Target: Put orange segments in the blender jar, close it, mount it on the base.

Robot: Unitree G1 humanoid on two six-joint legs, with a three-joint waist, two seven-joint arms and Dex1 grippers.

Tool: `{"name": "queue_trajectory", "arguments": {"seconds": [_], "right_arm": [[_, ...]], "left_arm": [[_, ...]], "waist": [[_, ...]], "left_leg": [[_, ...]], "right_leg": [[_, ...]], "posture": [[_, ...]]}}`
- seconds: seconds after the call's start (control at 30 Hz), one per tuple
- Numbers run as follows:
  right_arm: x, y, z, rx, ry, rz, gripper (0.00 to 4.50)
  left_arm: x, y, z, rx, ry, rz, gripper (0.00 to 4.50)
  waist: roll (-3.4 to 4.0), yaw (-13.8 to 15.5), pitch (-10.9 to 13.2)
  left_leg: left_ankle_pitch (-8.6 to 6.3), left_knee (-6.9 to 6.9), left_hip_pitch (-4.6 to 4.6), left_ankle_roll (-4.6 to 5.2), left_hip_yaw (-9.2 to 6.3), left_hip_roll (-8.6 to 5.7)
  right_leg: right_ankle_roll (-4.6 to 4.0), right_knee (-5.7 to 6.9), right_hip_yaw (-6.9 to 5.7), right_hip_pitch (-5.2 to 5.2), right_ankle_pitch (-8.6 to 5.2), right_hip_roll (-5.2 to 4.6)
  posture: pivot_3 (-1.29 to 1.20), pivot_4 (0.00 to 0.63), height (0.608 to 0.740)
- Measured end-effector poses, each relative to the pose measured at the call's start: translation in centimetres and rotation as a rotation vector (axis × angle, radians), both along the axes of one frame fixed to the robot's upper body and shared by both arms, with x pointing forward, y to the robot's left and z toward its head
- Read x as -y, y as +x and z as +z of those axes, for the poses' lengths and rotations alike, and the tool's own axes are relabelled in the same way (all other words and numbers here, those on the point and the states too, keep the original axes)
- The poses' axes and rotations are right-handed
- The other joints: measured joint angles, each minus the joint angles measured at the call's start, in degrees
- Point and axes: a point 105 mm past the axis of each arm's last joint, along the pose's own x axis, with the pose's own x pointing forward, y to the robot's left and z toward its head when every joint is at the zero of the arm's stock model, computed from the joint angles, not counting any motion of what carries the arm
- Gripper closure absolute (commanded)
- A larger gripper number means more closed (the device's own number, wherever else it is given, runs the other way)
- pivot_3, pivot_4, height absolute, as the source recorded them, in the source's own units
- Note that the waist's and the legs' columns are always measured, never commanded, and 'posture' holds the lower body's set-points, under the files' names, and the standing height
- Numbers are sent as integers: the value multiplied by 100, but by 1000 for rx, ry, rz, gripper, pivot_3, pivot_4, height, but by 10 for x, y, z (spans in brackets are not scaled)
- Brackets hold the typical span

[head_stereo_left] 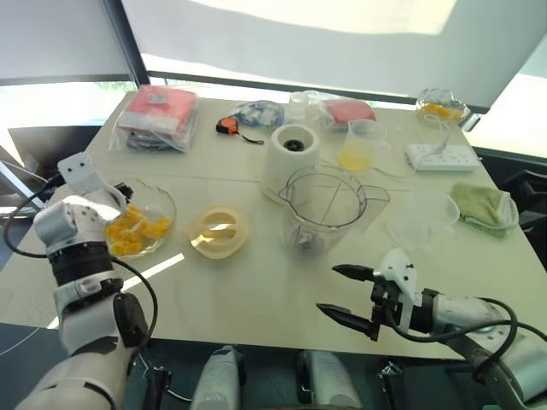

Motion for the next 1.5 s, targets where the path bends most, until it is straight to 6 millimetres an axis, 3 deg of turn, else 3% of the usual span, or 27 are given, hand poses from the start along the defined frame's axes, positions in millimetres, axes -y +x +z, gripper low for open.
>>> {"name": "queue_trajectory", "arguments": {"seconds": [0.27, 0.47, 0.6, 0.9, 1.0, 1.13, 1.2, 1.5], "right_arm": [[0, 2, -1, 11, -8, -18, 0], [0, 3, 0, 14, -5, -29, 0], [0, 4, -1, 16, -3, -39, 0], [0, 6, -1, 28, -6, -53, 0], [1, 6, 0, 36, -6, -57, 0], [3, 9, -2, 32, -9, -68, 0], [3, 9, -2, 35, -11, -69, 0], [3, 9, -2, 38, -14, -67, 0]], "left_arm": [[9, 11, -35, -108, -22, -62, 919], [1, 16, -33, -100, 10, -55, 919], [-1, 14, -48, -130, 20, -67, 919], [0, 17, -50, -126, 27, -57, 919], [0, 17, -52, -131, 25, -47, 1807], [2, 15, -58, -146, 7, -39, 3851], [1, 16, -55, -134, 12, -35, 4480], [6, 15, -50, -150, 15, -53, 4480]], "waist": [[-1, -10, 1], [-1, -11, 1], [-1, -7, 1], [3, -6, -2], [5, -5, -3], [6, -6, -4], [6, -6, -4], [2, -8, -1]], "left_leg": [[0, -1, -3, 0, 0, 1], [0, -1, -2, 0, 1, 2], [0, -1, -3, 0, 2, 2], [0, -1, 3, 0, 1, 3], [0, -1, 5, -1, 2, 3], [1, -1, 6, -2, 2, 2], [1, -1, 6, -2, 2, 2], [1, -1, 1, -2, 2, 3]], "right_leg": [[14, -2, -4, -2, 7, 1], [14, -1, -4, -3, 8, 0], [14, -2, -5, -3, 8, -1], [15, 9, -5, -2, 9, -2], [15, 13, -5, -2, 9, -2], [15, 16, -5, -2, 9, -2], [15, 16, -5, -2, 9, -2], [16, 11, -6, -3, 9, -3]], "posture": [[0, 150, 740], [0, 150, 740], [0, 150, 740], [0, 150, 740], [0, 150, 740], [0, 150, 740], [0, 150, 740], [0, 150, 740]]}}
